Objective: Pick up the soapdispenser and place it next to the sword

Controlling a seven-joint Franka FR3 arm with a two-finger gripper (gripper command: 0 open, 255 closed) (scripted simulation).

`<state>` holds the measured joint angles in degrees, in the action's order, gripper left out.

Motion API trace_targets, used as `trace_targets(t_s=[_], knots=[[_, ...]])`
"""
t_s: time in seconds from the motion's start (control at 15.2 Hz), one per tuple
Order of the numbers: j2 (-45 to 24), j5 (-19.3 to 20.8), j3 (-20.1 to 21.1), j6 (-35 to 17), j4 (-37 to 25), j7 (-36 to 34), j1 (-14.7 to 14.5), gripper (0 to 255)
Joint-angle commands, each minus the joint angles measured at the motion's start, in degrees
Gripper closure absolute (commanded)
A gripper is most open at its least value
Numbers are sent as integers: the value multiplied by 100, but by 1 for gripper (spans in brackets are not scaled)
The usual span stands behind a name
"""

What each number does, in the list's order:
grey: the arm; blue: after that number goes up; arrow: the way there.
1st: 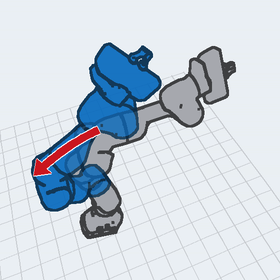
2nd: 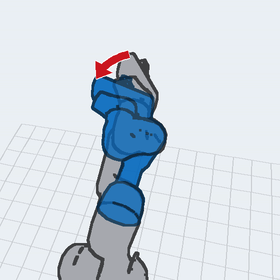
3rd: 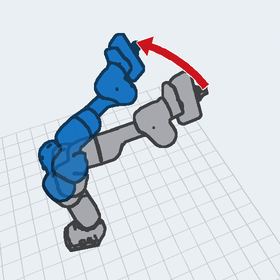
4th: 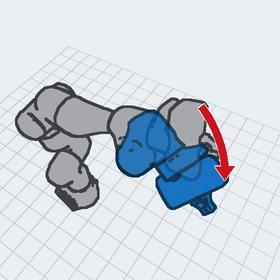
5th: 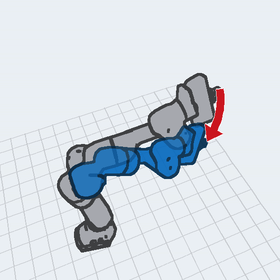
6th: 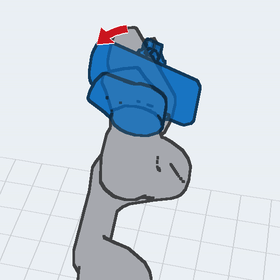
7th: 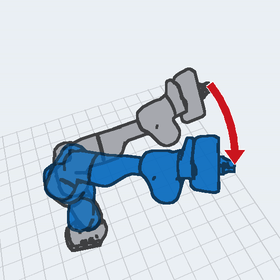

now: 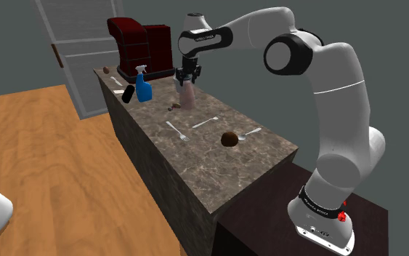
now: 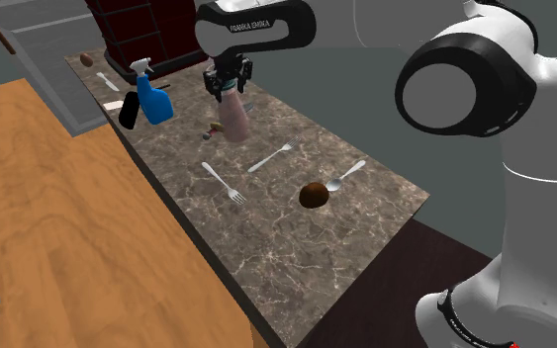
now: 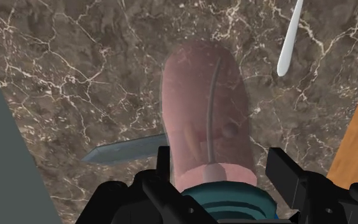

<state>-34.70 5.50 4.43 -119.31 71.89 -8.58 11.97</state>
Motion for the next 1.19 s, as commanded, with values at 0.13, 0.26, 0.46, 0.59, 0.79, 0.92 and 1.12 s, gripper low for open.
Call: trace_targets(t_s=[0.13,0.26,0.46,0.59,0.79,0.92,1.12], knots=[[-48,13,-7,-284,229,-21,3,255],[-82,20,-11,-417,328,-30,4,255],[-138,31,-17,-603,459,-44,4,255],[-139,31,-17,-602,456,-44,4,255],[-139,31,-17,-601,456,-44,4,255],[-139,31,-17,-601,456,-44,4,255],[-136,31,-17,-604,461,-44,5,0]])
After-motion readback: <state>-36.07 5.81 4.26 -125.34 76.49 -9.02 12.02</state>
